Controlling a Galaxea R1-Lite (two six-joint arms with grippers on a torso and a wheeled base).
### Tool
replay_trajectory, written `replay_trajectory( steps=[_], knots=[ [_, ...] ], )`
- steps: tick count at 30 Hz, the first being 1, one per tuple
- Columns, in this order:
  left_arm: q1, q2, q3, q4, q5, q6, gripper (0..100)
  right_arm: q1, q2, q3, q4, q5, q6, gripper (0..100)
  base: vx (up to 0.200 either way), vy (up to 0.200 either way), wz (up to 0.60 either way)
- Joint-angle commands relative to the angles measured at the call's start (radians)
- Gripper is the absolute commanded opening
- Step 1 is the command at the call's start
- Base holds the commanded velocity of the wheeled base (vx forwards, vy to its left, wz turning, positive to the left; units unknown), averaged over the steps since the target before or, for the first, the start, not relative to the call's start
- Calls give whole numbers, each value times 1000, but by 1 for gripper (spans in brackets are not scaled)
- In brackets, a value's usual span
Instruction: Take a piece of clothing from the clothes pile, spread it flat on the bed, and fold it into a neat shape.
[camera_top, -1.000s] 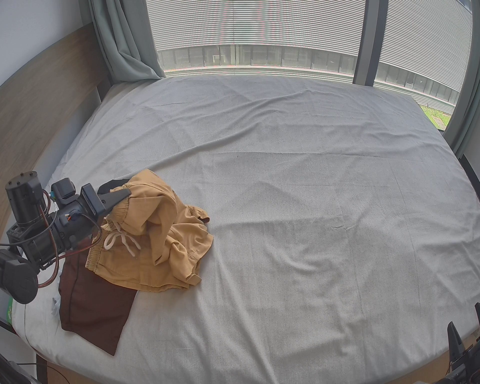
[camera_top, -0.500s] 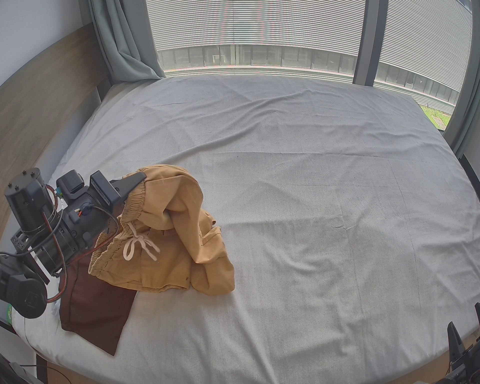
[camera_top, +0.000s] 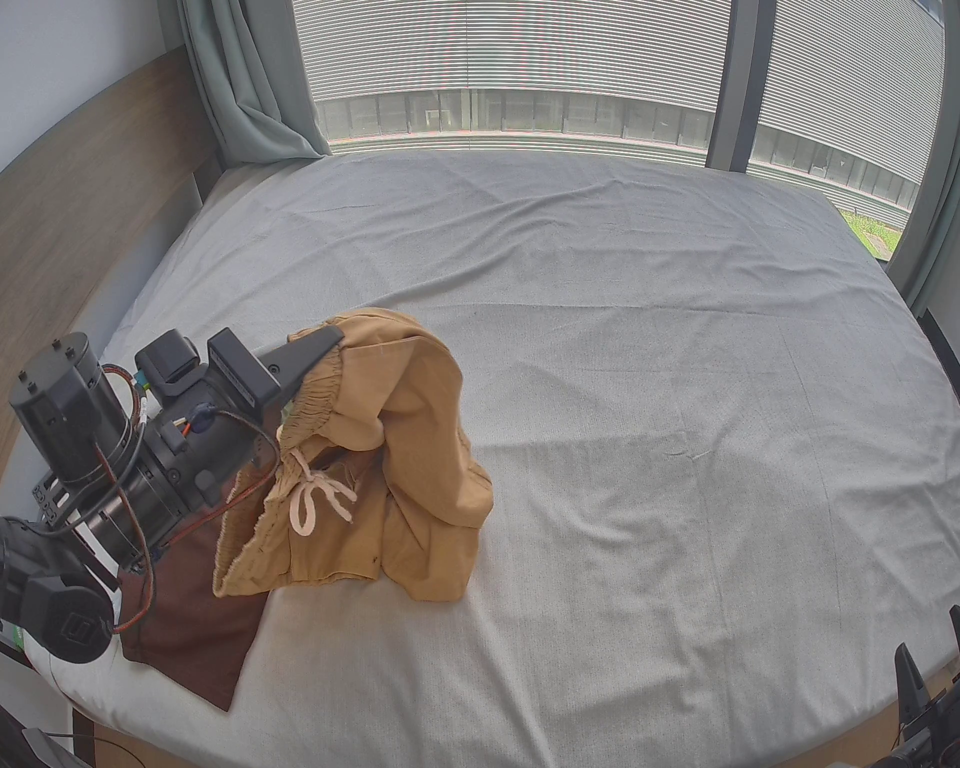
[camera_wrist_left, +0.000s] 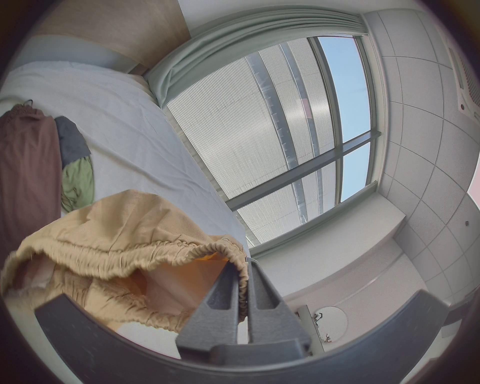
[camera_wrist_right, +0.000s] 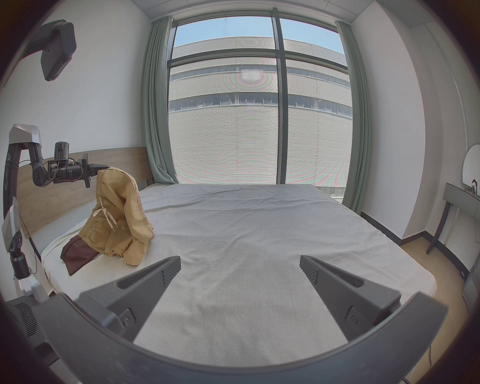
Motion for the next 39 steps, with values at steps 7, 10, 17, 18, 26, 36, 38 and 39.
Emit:
replay_trajectory(
  steps=[7,10,17,18,26,36,38,39],
  knots=[
    [-135,10,-46,-11,7,-20,0,0,-15,18,0,0,-1,100,0,0,0],
    [-171,12,-75,-10,21,-34,0,0,-15,18,0,0,-1,100,0,0,0],
    [-242,58,-124,-11,41,-34,0,0,-15,18,0,0,-1,100,0,0,0],
    [-250,62,-130,-11,41,-34,0,0,-15,18,0,0,-1,100,0,0,0],
    [-317,138,-198,-16,43,-31,0,0,-15,18,0,0,-1,100,0,0,0],
    [-415,270,-310,-16,43,-31,0,-1,-15,18,0,0,1,100,0,0,0],
    [-429,294,-338,-14,43,-32,0,-1,-15,18,0,0,1,100,0,0,0],
    [-435,308,-348,-13,43,-32,0,-1,-13,18,0,0,1,100,0,0,0]
  ],
)
